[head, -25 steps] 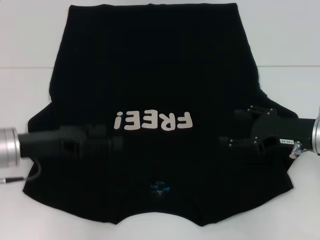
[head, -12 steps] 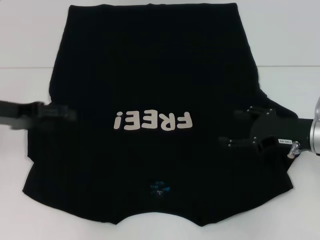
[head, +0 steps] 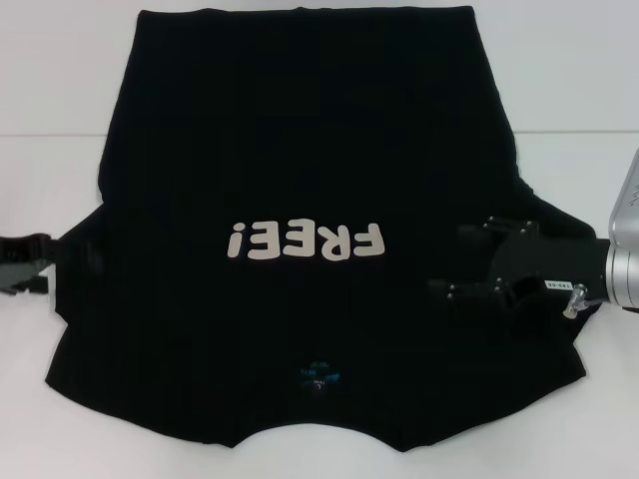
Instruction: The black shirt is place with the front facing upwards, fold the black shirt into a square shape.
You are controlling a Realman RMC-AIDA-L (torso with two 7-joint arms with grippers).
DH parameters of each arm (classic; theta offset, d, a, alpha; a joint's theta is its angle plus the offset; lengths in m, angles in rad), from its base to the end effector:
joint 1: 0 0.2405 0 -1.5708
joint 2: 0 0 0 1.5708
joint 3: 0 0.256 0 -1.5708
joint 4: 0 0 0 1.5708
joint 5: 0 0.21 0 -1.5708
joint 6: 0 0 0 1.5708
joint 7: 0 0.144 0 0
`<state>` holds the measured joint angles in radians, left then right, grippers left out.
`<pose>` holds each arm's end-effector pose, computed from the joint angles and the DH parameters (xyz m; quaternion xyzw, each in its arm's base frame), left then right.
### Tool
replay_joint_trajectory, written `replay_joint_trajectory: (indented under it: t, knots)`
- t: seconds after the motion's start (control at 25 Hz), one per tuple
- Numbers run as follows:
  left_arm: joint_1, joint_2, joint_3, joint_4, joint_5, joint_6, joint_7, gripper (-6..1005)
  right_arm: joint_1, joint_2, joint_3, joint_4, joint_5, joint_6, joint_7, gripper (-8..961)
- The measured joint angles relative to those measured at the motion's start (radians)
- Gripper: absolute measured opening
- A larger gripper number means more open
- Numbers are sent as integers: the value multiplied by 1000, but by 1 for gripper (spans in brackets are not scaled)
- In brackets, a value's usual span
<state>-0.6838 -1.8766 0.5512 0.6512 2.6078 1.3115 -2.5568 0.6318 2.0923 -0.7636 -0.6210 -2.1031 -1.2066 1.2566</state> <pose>-0.3342 0.3869 0.0912 -0.6947 -0.6727 -0.0505 0.2497 0.2625 0.3786 -0.0218 -0.9583 0.1408 0.1112 0.2224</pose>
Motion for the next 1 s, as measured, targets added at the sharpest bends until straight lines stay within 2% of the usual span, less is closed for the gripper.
replay_joint_trajectory:
  t: [0.52, 1.0]
  knots:
    - [10, -11, -8, -48, 10, -58, -18, 834, 8, -2, -5, -1, 0, 9, -1, 947]
    - [-1, -12, -2, -75, 3, -88, -19, 814, 13, -2, -5, -2, 0, 9, -4, 947]
